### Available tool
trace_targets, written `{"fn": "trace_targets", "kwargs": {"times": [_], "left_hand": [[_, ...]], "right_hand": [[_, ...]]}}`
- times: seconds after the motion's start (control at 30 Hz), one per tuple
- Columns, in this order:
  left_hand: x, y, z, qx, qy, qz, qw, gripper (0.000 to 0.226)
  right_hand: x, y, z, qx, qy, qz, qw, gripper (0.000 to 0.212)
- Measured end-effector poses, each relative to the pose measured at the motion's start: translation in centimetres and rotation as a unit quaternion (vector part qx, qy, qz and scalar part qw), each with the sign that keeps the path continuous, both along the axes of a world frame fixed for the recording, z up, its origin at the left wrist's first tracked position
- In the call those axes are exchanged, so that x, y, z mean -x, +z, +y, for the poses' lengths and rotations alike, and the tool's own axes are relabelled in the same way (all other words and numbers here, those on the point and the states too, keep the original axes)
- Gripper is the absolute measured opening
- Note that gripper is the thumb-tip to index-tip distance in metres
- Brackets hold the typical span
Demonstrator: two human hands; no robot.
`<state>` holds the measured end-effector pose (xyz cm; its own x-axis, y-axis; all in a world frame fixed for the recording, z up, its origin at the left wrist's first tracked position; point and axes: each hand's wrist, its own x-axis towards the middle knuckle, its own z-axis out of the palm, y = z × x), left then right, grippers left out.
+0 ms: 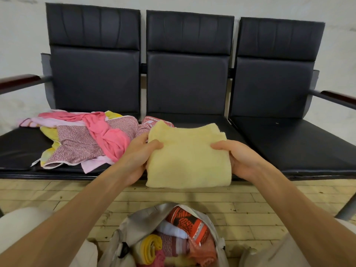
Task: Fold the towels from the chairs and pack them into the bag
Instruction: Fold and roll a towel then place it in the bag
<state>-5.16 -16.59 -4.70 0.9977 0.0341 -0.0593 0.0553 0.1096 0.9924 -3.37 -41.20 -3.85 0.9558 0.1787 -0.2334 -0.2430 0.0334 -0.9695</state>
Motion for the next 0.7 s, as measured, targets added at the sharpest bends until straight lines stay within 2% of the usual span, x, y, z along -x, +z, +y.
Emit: {"fn": "trace_targets", "kwargs": {"times": [0.17,0.27,0.4,0.57,0.7], "left_hand": [[0.3,-0.7,-0.2,-0.035,-0.056,0.023,0.998,0.024],[0.3,-0.7,-0.1,-0.05,-0.072,0.0,0.996,0.026],[0.0,-0.4,0.3,-0.055,-0.035,-0.053,0.997,0.018],[0.4,0.3,0.6,-0.021,-0.096,-0.101,0.99,0.032],[0.4,0.4,1.0,-0.017,-0.122,-0.096,0.988,0.025]], "right_hand": [[0.1,0.1,0.0,0.029,0.013,0.017,0.999,0.037],[-0.1,0.1,0.0,0.069,-0.006,0.011,0.998,0.038],[-0.2,0.3,-0.5,0.026,-0.002,-0.026,0.999,0.028],[-0.2,0.5,-0.7,-0.015,0.023,-0.046,0.999,0.029],[-0.6,0.3,-1.2,-0.055,0.034,-0.035,0.997,0.025]]}}
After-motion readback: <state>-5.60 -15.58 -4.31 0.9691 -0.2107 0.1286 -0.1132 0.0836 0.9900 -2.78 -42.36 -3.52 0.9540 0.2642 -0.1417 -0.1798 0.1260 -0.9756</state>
